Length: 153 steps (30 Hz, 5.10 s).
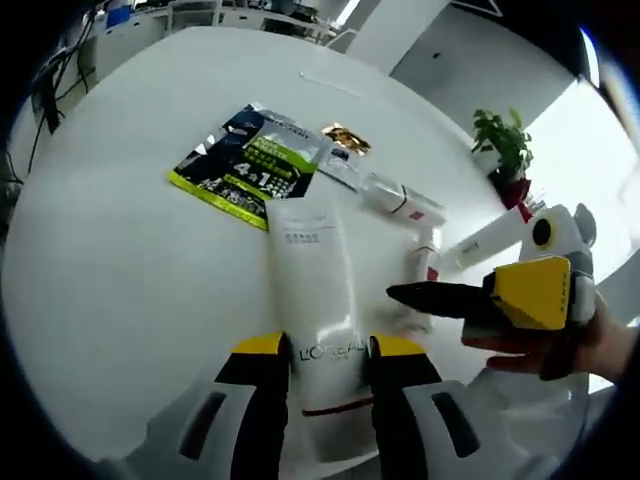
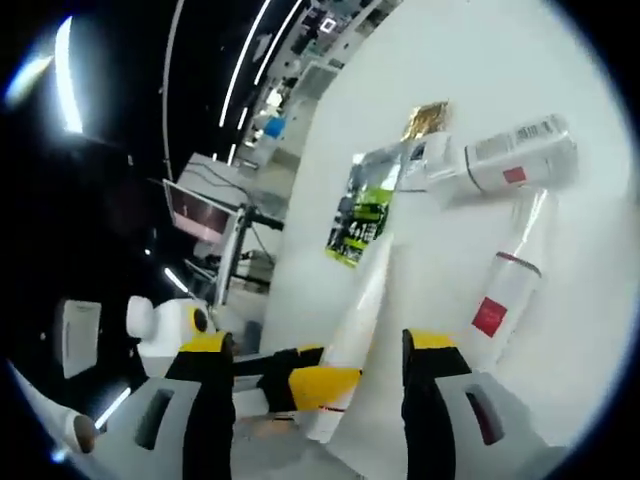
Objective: Arrange the skincare products in the storage area until every visible bottle or jar stands upright without overlapping.
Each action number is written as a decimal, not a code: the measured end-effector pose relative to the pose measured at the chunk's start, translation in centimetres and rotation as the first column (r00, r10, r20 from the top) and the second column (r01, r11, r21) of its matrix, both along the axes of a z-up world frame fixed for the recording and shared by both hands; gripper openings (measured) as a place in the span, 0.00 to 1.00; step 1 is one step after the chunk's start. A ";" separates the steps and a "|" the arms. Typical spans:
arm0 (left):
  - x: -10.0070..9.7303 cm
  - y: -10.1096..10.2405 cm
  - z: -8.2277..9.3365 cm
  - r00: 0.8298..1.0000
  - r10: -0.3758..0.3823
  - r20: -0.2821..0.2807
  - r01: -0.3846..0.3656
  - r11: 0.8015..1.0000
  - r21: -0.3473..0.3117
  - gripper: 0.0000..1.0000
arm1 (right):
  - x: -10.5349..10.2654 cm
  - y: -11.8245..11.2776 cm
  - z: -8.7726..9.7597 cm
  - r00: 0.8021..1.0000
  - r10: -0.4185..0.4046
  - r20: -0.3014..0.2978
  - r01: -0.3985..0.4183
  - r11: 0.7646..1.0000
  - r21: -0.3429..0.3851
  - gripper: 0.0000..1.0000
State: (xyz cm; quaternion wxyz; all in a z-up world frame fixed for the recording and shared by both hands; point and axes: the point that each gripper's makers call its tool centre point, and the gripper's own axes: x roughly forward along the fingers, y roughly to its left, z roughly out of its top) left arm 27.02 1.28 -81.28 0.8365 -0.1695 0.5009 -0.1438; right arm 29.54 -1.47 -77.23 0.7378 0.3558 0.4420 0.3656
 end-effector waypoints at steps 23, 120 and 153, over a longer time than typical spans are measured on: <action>-1.4 -1.3 0.5 0.998 -0.061 0.014 0.062 0.997 -0.052 0.29 | -0.8 1.3 -5.0 0.978 -0.058 -0.200 0.037 0.994 -0.105 0.29; -4.4 -8.1 24.7 0.757 -0.172 0.630 0.485 0.794 -0.367 0.24 | -6.4 -5.3 20.0 0.918 -0.009 0.396 -0.238 0.787 0.569 0.11; -6.8 -10.9 27.2 0.563 -0.406 0.720 0.657 0.748 -0.093 0.17 | -11.4 -7.2 20.8 0.667 0.280 0.690 -0.544 0.816 0.194 0.12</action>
